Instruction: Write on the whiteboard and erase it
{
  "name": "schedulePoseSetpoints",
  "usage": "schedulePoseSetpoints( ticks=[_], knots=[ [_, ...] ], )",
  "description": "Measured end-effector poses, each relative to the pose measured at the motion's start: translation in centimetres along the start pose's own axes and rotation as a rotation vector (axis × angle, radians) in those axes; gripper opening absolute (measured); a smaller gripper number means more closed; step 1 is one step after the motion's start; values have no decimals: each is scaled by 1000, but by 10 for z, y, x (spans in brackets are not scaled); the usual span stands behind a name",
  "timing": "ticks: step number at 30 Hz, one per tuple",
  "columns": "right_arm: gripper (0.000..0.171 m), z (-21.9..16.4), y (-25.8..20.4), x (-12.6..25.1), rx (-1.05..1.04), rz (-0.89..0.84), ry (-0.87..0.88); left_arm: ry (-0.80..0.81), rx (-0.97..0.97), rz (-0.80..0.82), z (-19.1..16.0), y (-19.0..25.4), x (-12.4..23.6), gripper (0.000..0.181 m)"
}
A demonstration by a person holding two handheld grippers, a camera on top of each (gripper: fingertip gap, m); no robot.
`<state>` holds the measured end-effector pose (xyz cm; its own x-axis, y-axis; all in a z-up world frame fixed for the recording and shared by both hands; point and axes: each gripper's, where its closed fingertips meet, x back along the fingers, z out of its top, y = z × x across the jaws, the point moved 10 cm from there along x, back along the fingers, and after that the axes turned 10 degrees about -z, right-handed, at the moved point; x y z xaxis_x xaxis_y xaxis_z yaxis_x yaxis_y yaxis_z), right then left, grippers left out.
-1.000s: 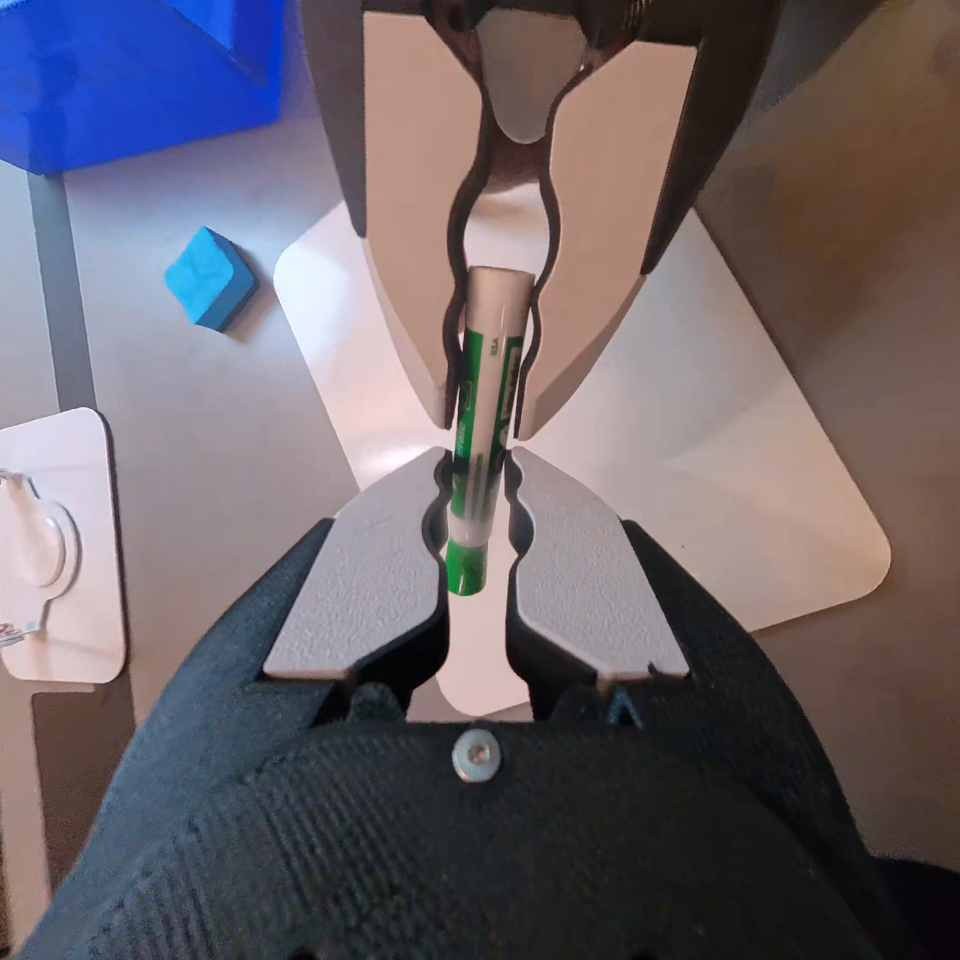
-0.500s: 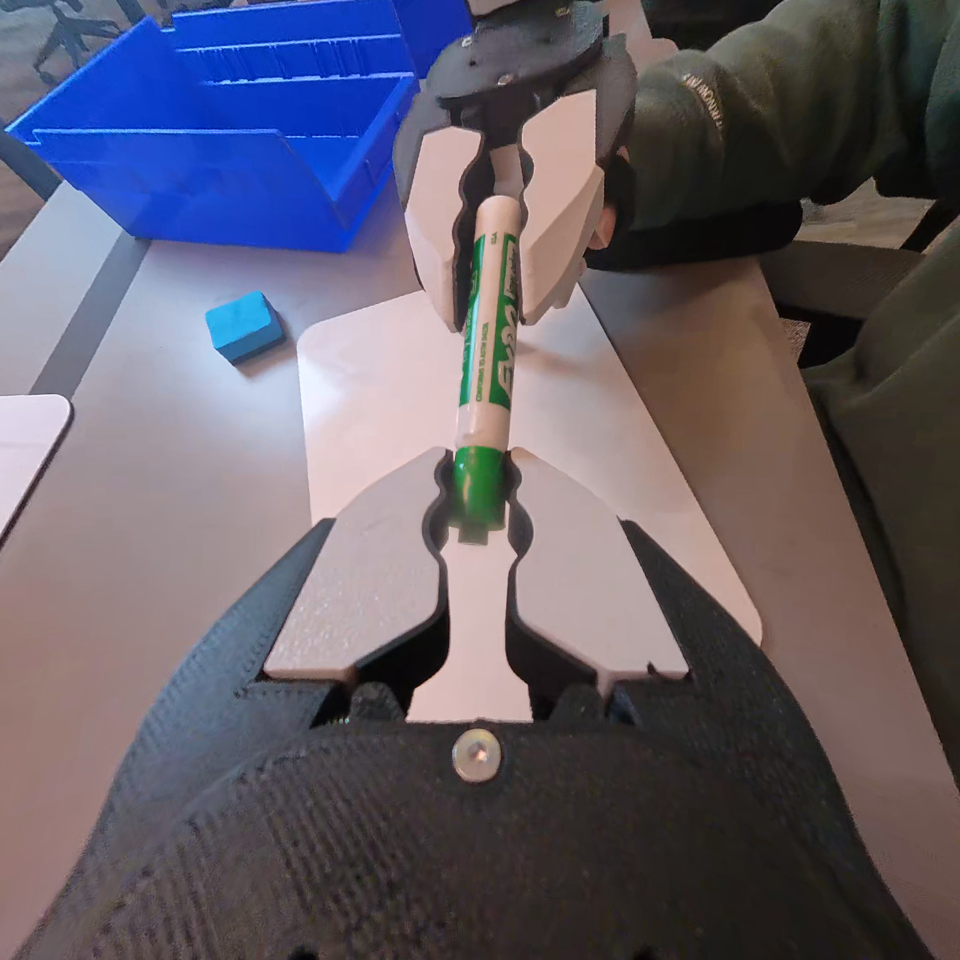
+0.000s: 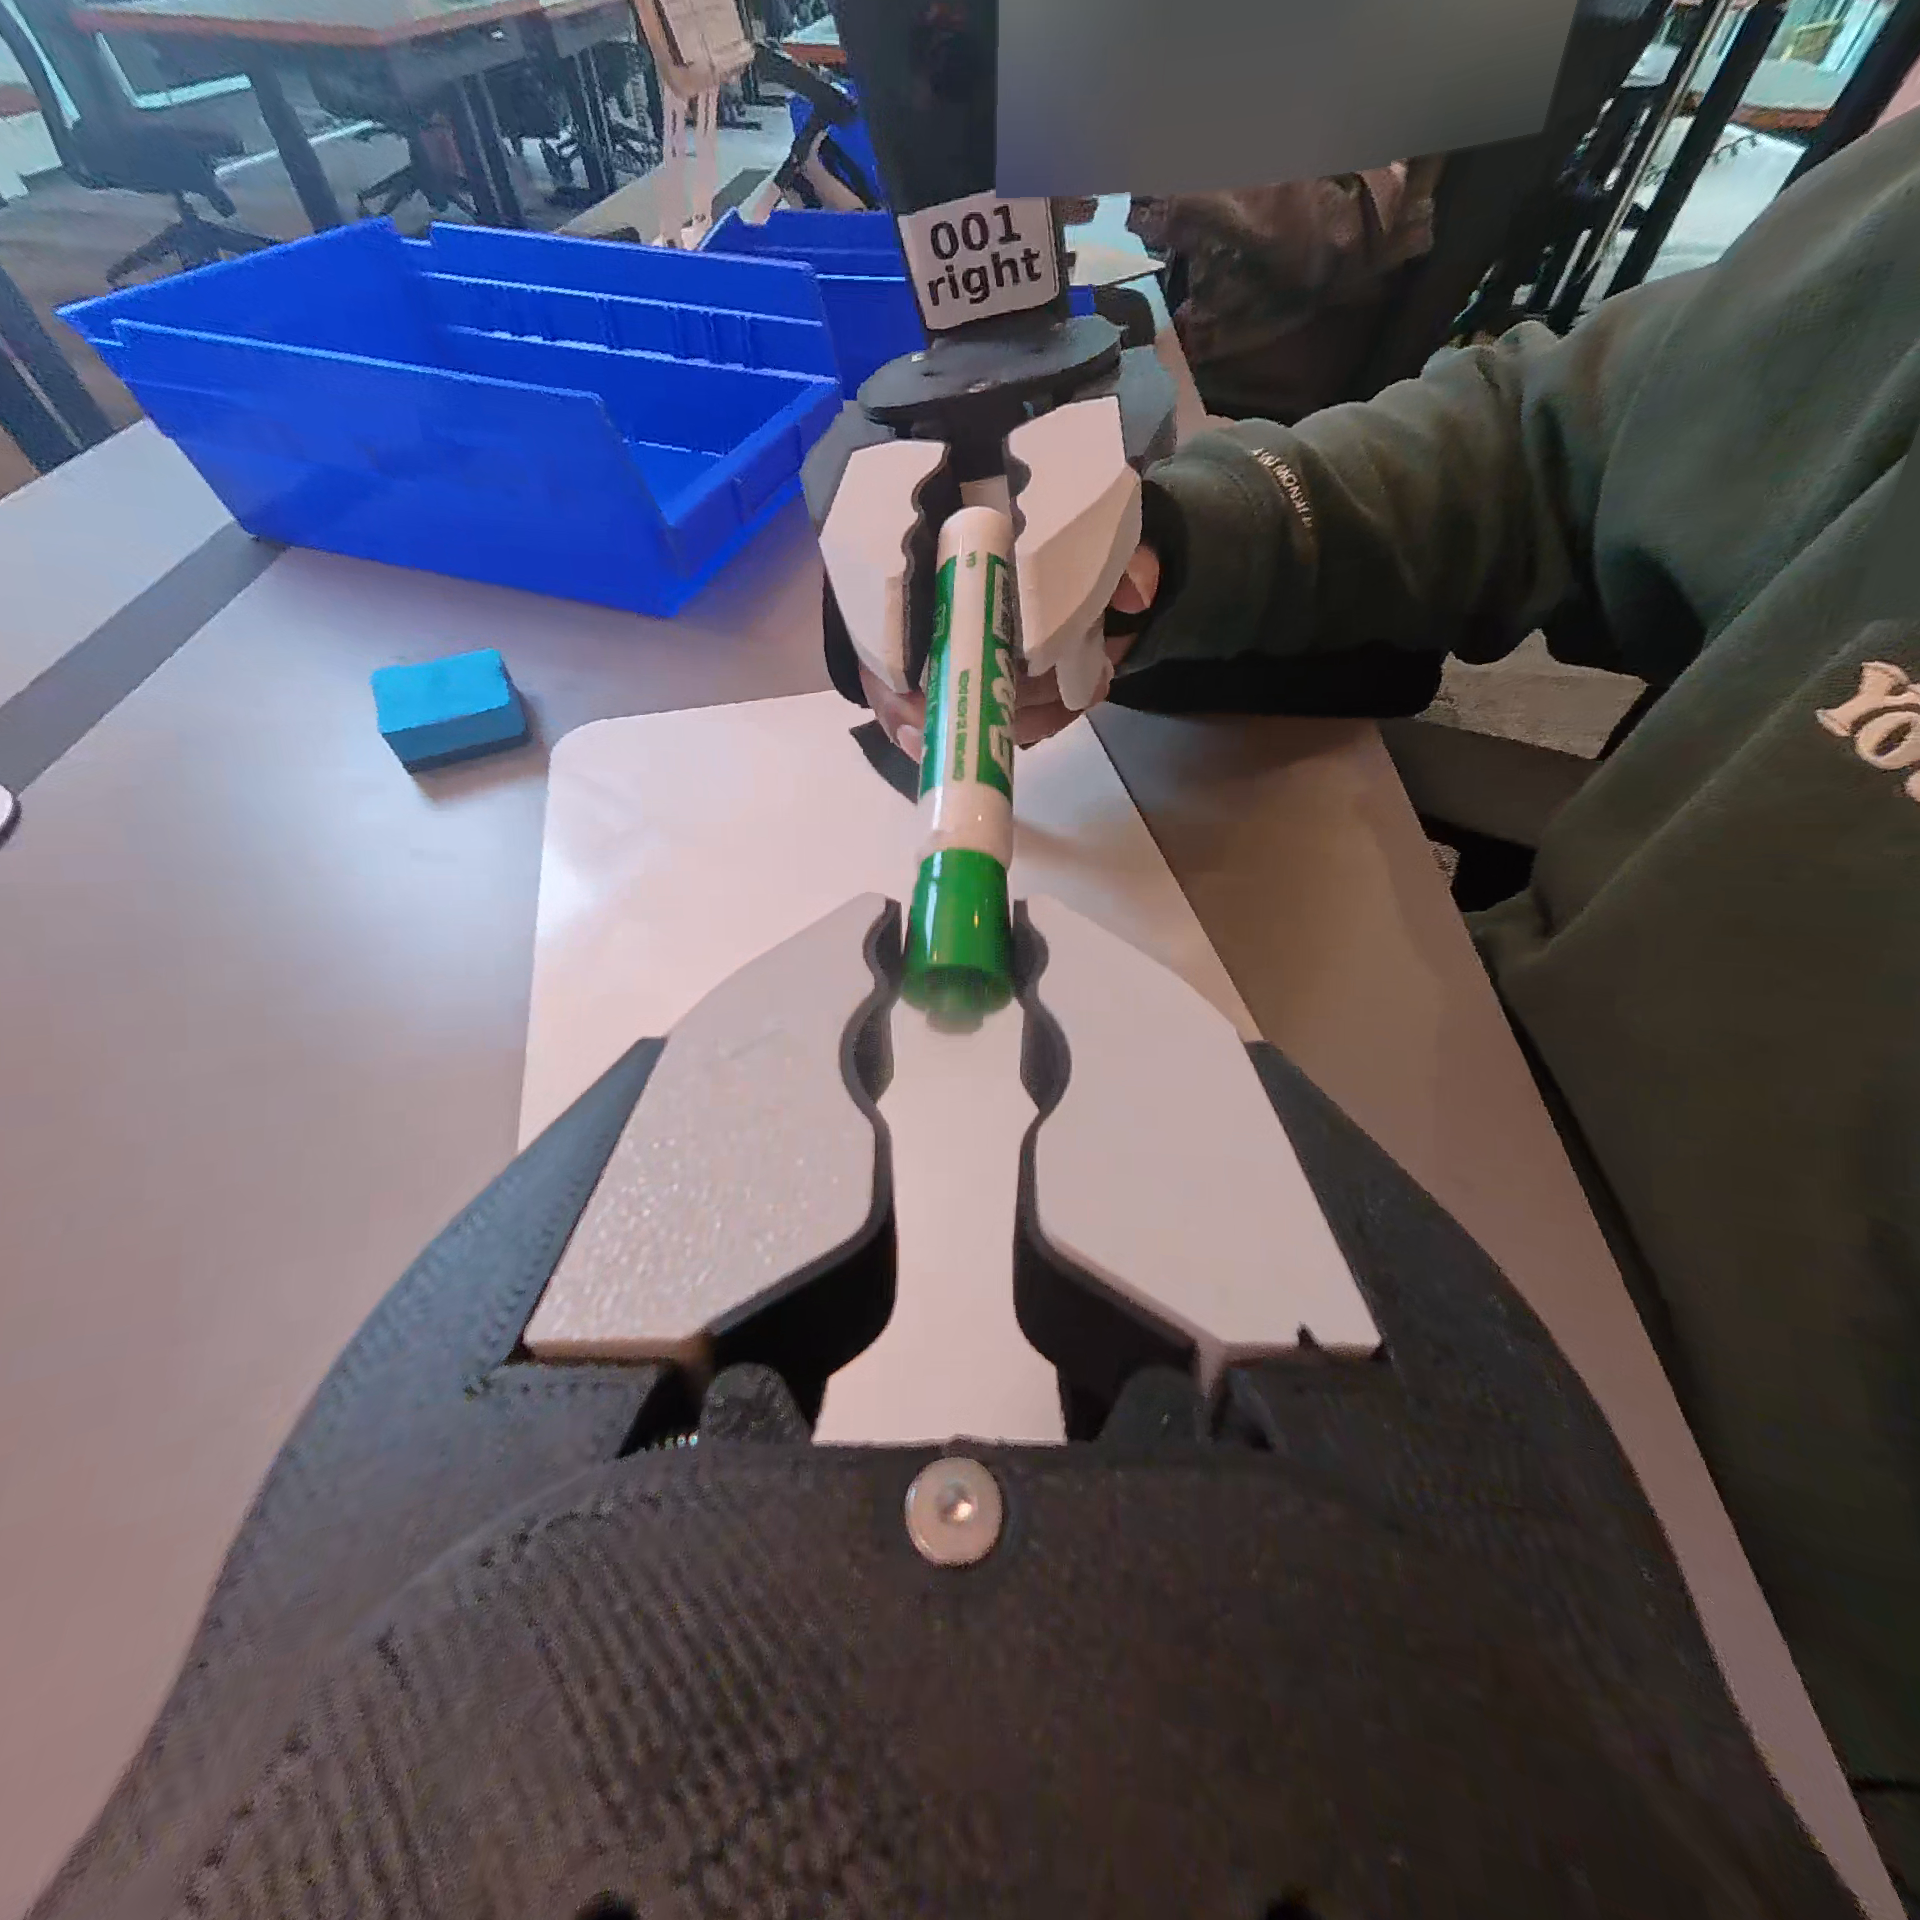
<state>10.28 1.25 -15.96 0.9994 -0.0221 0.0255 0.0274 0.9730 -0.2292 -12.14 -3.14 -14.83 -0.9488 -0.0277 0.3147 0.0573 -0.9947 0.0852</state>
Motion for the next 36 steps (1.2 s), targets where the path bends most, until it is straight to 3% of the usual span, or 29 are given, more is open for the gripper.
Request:
schedulePoseSetpoints(
  ticks=[6, 9, 14, 36],
  knots=[
    [21, -7, -2, -6, 51, -6, -64, -33, 44, -38, -9, -1, 2, 20],
    [33, -11, -10, -15, 163, -43, -139, -15, 109, -96, -13, -3, -1, 20],
    [39, -23, -27, -34, 312, -79, -242, 21, 169, -179, -17, 1, -15, 20],
    [34, -28, -28, -35, 230, -40, -231, -12, 204, -200, -26, 0, -22, 20]
  ],
)
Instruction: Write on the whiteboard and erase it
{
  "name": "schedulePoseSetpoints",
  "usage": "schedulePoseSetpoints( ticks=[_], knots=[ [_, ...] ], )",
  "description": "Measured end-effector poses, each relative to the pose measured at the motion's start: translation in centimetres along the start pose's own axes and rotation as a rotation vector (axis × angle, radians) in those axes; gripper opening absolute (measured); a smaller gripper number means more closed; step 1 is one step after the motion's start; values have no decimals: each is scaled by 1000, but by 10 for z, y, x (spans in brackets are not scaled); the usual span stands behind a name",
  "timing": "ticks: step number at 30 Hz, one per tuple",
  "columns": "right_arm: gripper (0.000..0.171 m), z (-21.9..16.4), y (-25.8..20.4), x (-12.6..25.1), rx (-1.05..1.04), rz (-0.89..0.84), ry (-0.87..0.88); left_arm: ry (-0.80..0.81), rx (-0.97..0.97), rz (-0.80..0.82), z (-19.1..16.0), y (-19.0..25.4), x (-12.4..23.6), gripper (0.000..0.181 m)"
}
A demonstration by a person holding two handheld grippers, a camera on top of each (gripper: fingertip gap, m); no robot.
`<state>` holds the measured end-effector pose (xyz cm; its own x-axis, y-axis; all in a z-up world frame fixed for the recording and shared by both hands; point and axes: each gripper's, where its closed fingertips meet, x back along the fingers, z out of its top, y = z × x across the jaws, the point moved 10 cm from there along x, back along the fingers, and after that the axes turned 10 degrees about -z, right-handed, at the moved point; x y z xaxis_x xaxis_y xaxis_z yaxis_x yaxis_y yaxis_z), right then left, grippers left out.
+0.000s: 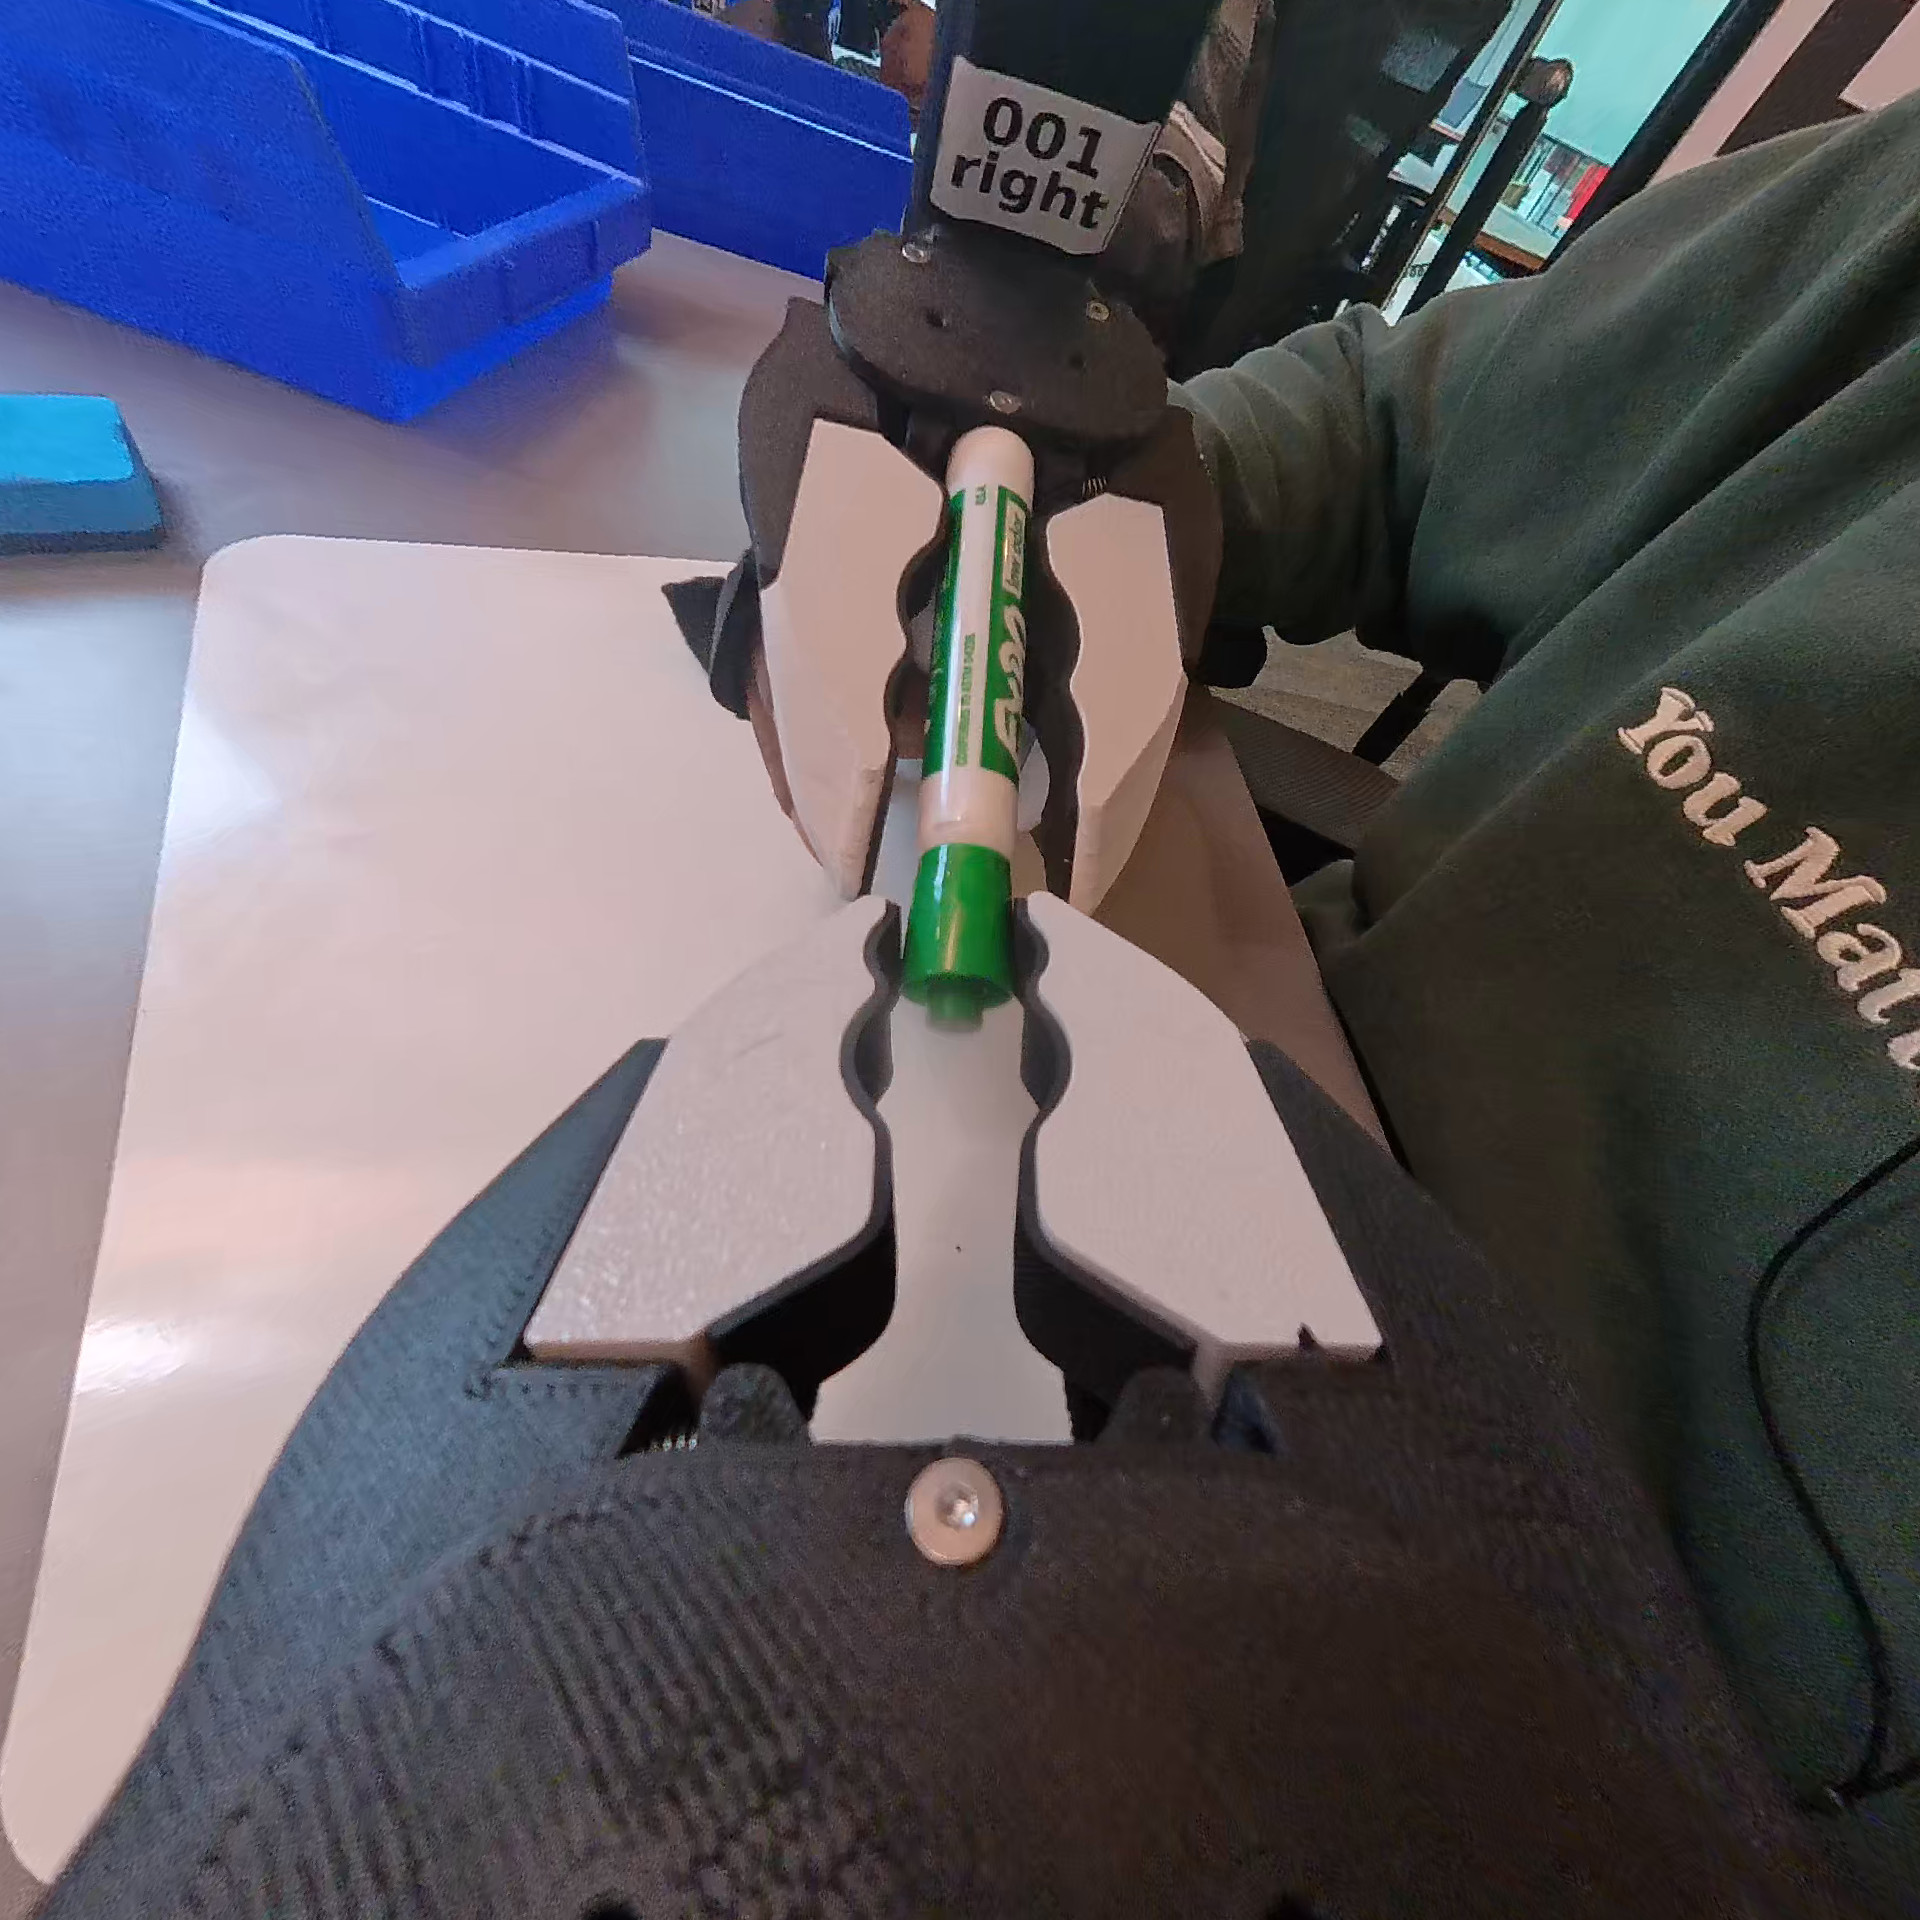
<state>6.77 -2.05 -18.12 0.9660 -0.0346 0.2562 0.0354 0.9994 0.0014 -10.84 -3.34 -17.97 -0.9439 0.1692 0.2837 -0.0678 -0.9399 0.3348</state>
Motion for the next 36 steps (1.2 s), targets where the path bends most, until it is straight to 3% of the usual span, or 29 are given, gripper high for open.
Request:
schedulePoseSetpoints(
  ticks=[10, 16, 21, 22, 23, 25, 30, 31, 36],
  knots=[
    [34, 0, -2, 3, 39, 7, -5, 101, 87, -120, -3, -7, 13, 23],
    [33, 2, -6, 3, 33, 22, 17, 34, 56, -86, -2, -5, 6, 16],
    [32, 9, -5, 10, 46, 22, 38, 155, 70, -114, 0, -6, 17, 15],
    [32, 14, 1, 24, 7, 10, 107, 151, 76, -36, -8, -12, 29, 1],
    [32, 21, 12, 46, -23, -39, 177, 186, 124, 34, -18, -20, 50, 0],
    [33, 24, 23, 74, 35, -171, 170, 234, 208, 16, -35, -14, 74, 0],
    [33, 21, 27, 55, 27, -138, 113, 172, 108, 74, -26, 4, 57, 0],
    [33, 20, 27, 49, 30, -120, 101, 167, 84, 89, -22, 5, 54, 1],
    [34, 17, 8, 17, 63, -22, 99, 251, 172, 4, -9, 3, 29, 41]
  ],
)
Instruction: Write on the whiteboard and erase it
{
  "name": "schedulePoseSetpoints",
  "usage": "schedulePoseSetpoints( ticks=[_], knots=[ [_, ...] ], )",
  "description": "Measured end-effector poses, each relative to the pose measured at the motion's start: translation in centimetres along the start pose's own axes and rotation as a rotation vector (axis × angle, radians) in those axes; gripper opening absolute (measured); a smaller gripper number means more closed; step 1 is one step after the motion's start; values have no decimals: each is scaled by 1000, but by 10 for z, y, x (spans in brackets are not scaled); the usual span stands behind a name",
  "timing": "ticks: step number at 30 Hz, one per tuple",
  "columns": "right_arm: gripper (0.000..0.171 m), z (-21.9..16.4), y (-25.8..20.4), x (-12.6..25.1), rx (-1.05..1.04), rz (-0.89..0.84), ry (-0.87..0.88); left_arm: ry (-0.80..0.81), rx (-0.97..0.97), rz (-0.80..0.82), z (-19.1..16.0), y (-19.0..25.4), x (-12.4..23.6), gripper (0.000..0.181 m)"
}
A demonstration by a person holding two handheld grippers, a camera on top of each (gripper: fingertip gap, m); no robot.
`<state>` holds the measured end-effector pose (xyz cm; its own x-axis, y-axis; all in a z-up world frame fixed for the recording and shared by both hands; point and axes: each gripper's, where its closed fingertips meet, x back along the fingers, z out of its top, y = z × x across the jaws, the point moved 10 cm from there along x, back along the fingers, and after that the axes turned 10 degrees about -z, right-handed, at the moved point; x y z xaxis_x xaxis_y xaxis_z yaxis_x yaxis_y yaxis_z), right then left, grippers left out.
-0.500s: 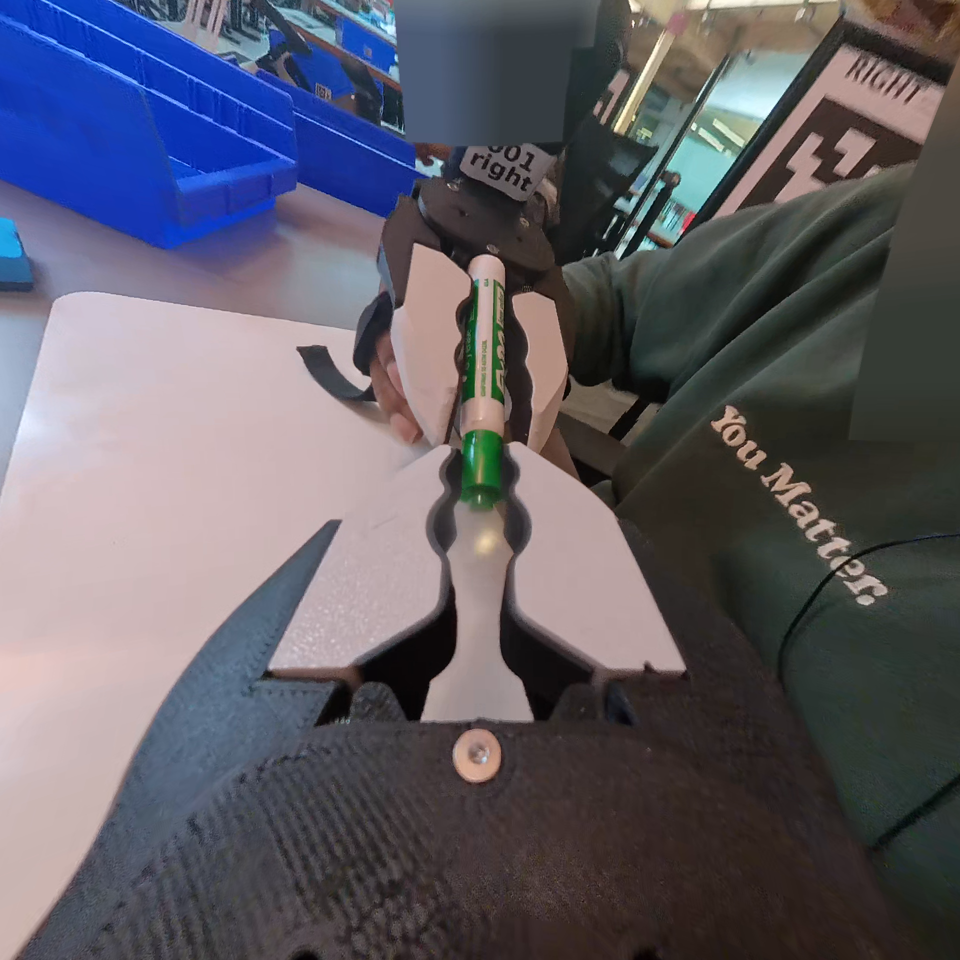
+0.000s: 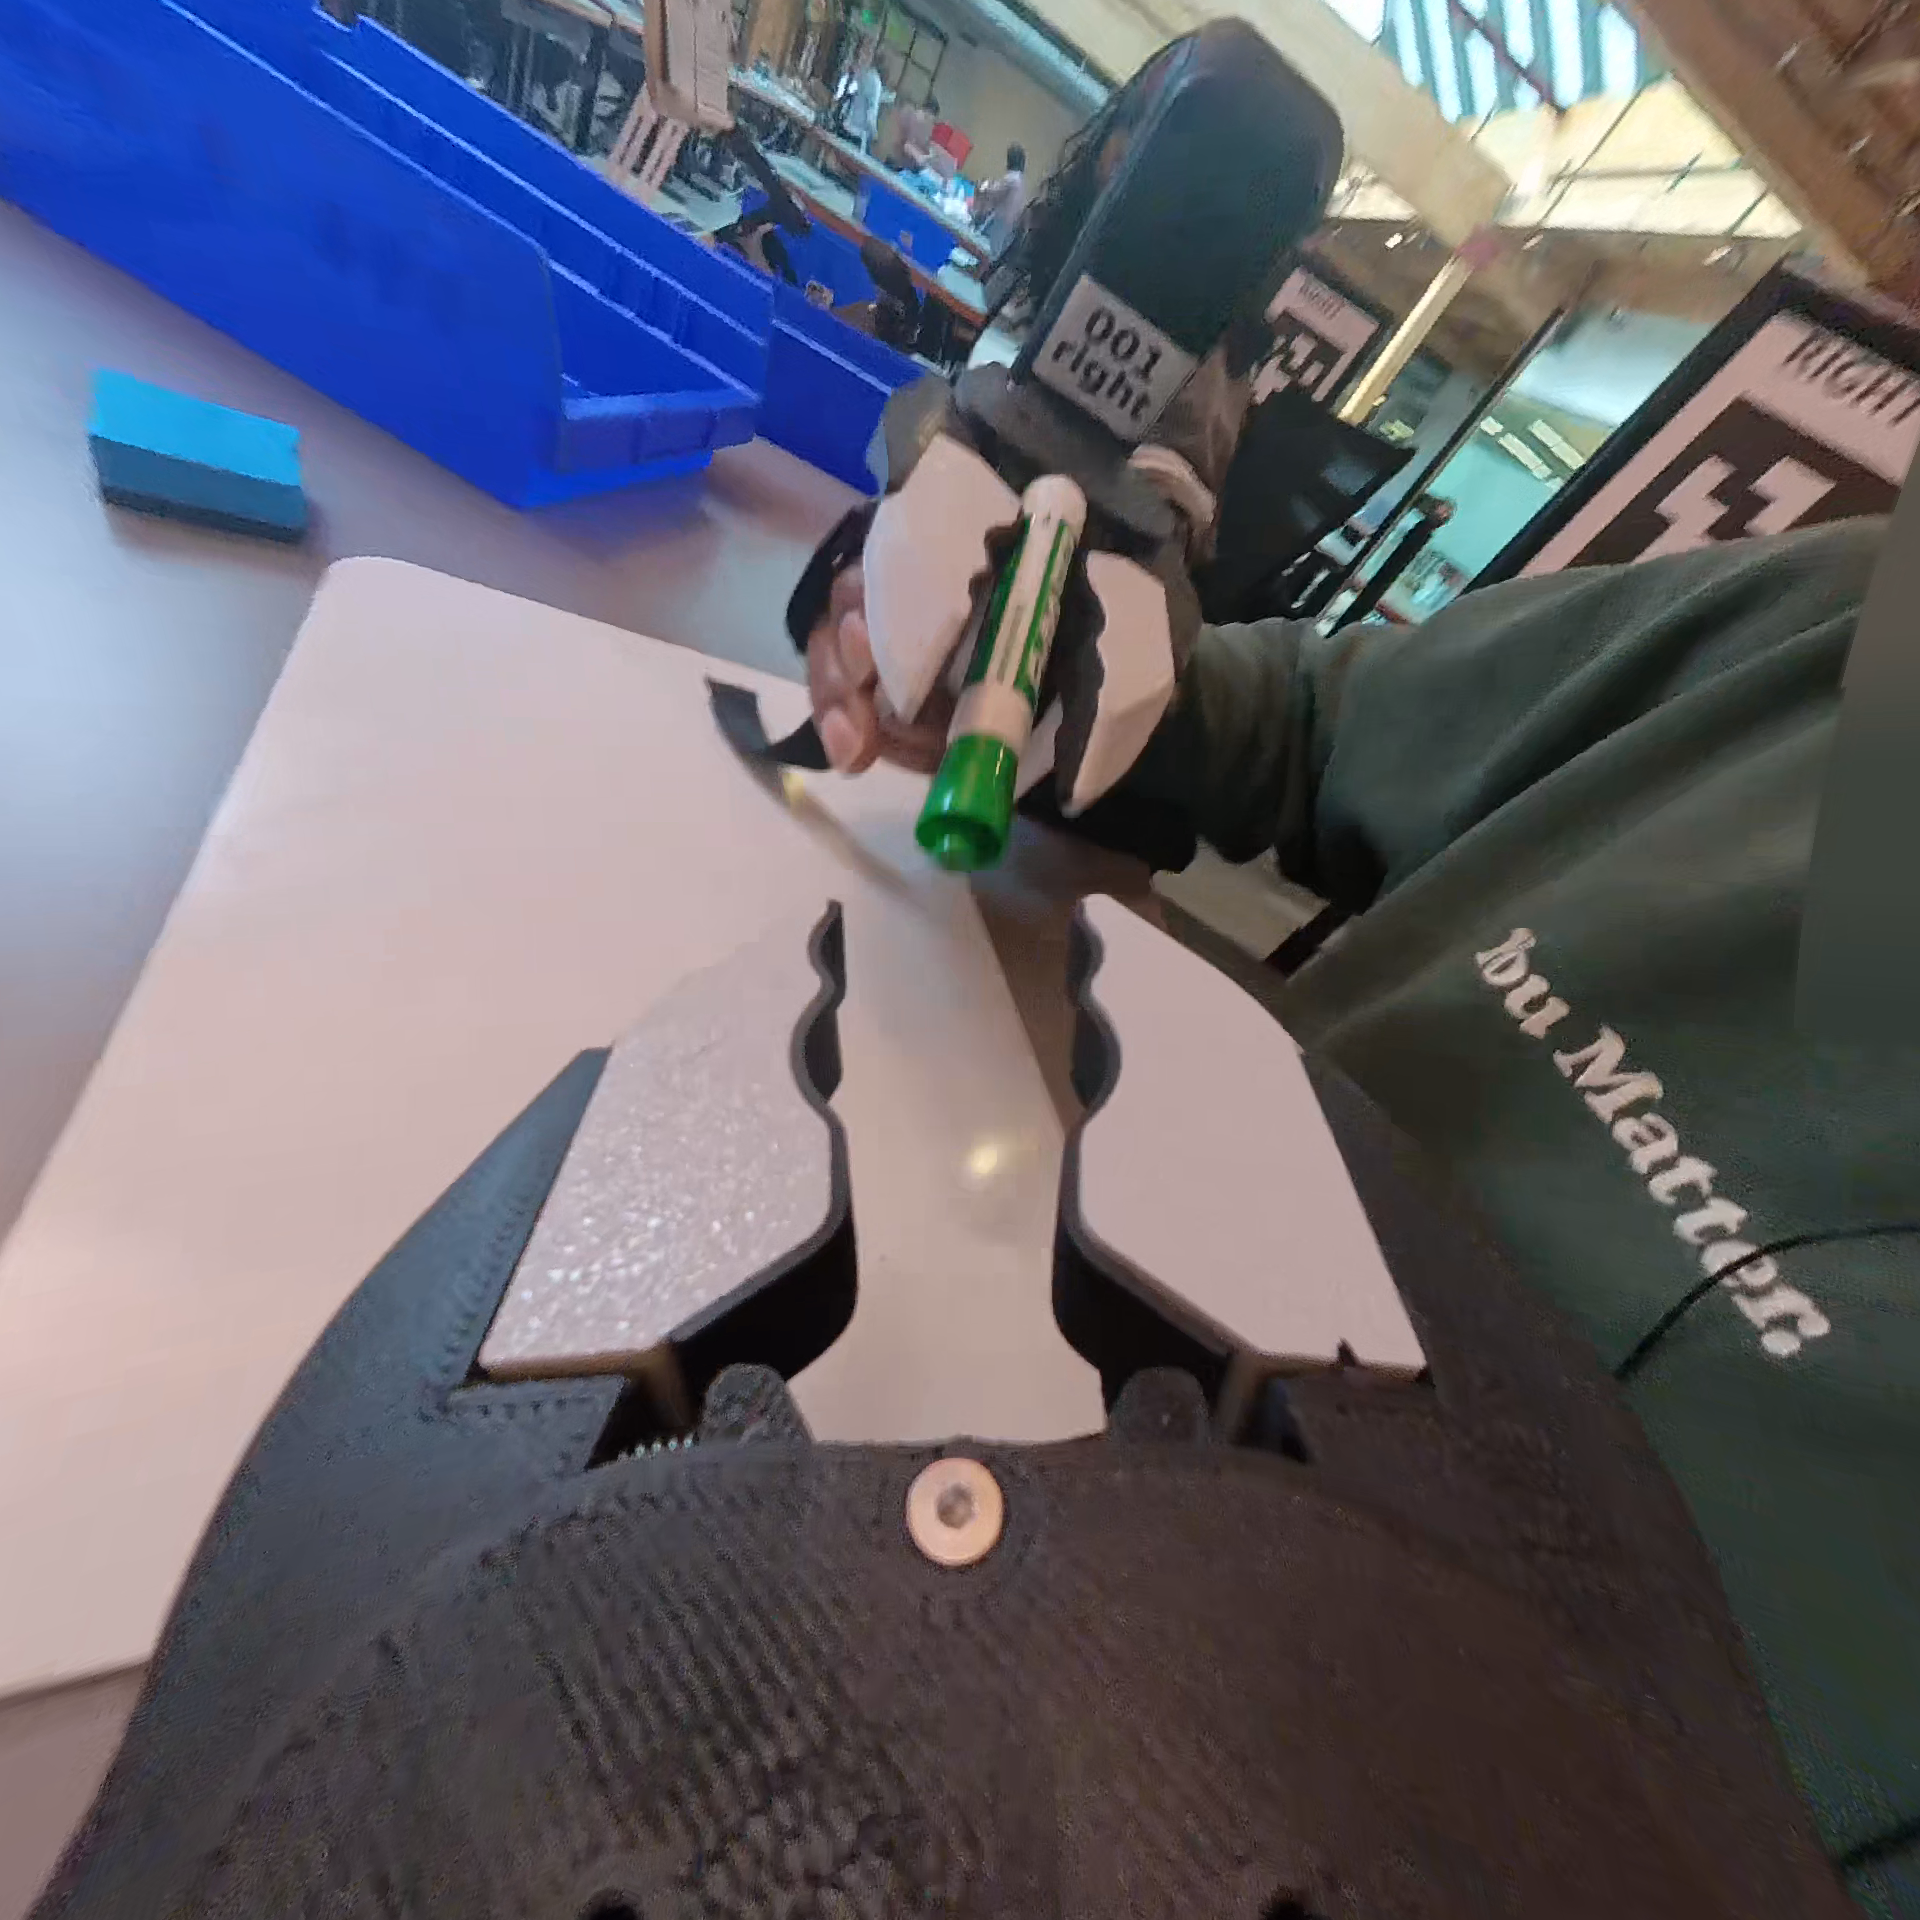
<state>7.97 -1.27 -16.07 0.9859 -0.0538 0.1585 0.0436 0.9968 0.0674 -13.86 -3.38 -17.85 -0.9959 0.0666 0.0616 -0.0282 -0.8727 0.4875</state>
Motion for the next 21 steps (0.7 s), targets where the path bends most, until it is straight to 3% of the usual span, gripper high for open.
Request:
schedulePoseSetpoints(
  ticks=[2, 6, 10, 15, 21],
  knots=[
    [34, 0, -7, -8, 19, 21, 7, -4, 55, -75, -1, 3, -14, 42],
    [33, 5, -15, -11, 37, 42, 40, 74, 177, -232, -1, 6, -23, 22],
    [33, 10, -21, -8, 79, 49, 77, 162, 290, -333, -4, 6, -26, 20],
    [32, 11, -23, -4, 143, -27, 53, 217, 354, -317, -6, 6, -30, 19],
    [31, 19, -8, 8, 11, -65, 100, 235, 223, -165, 7, 9, -18, 20]
  ],
)
